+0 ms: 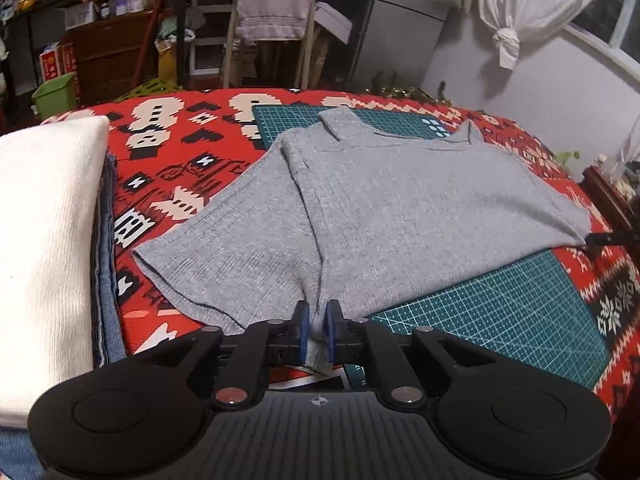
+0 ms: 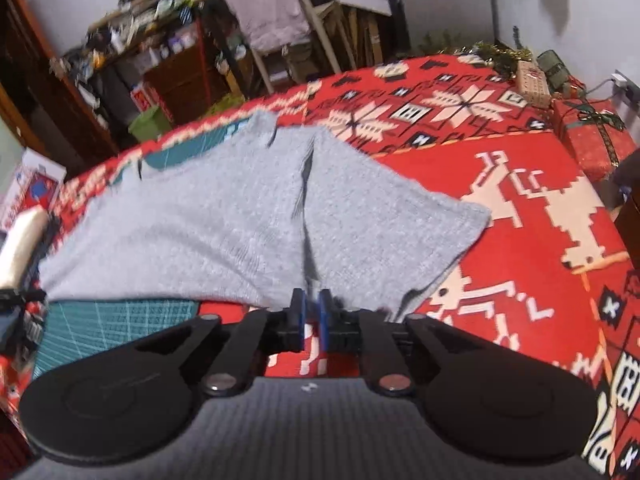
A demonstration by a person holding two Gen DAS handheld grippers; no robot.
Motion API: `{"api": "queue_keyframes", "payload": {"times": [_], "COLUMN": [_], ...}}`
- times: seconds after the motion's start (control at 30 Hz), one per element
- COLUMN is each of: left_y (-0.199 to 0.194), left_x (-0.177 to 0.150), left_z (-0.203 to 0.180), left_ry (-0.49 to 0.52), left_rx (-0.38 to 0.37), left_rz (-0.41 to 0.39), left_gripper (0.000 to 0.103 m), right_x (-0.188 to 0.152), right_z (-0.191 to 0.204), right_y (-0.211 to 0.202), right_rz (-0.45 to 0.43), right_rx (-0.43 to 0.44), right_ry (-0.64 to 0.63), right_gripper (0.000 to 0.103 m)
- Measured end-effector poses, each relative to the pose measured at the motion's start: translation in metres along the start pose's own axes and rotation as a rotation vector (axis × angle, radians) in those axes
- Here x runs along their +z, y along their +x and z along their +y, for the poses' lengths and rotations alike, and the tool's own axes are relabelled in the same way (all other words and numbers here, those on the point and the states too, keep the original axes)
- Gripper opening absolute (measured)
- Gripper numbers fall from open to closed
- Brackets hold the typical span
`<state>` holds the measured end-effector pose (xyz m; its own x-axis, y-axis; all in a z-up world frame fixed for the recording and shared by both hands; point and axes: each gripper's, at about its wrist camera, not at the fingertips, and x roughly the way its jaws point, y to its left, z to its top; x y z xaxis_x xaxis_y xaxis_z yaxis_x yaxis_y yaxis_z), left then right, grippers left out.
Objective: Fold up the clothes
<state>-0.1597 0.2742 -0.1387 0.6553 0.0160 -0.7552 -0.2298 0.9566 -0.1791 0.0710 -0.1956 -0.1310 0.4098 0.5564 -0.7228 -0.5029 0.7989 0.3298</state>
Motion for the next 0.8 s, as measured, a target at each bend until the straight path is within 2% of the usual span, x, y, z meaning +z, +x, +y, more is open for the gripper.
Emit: {"api": "queue_keyframes", "payload": {"times": [0.1,0.27,0.33,0.5,0.53,0.63,0.8], "left_y": [-0.007,-0.020,-0.022,-0.024,-0.024,-0.025,-0.024], "left_x": [0.000,-0.003,-0.004,-0.002,-0.002,0.000,0.002], "left_z": [0.000,-0.003,-0.004,-0.006,-0.006,-0.006,-0.006], "left_ry": [-0.002,-0.027,-0.030,-0.037,-0.040,-0.042,-0.039], "left_rx": [0.027,0.039,0.041,0.060,0.065,0.073,0.074], "left_rz": [-0.014,-0.034,-0.032,-0.031,-0.031,-0.036,-0.040], "left_gripper": [0.025,0.027,0.028,0.028,0.028,0.028,0.028], "right_x": [-0.001,0.008,0.017,0.032,0.033,0.035,0.039], "right_z": [-0.016,-0.049,-0.058,-0.064,-0.063,-0.052,-0.052], "right_y": [-0.015,-0.020,-0.012,0.014,0.019,0.030,0.021], "right_rz": [-0.049,-0.133,-0.138,-0.111,-0.100,-0.070,-0.135], "right_rx": [-0.056,-0.207,-0.231,-0.238,-0.246,-0.287,-0.407], "right_ry": [0.042,0.094,0.070,-0.003,-0.020,-0.088,-0.097], "right_gripper": [0.011,0.025,0.030,0.033,0.032,0.001,0.001]}}
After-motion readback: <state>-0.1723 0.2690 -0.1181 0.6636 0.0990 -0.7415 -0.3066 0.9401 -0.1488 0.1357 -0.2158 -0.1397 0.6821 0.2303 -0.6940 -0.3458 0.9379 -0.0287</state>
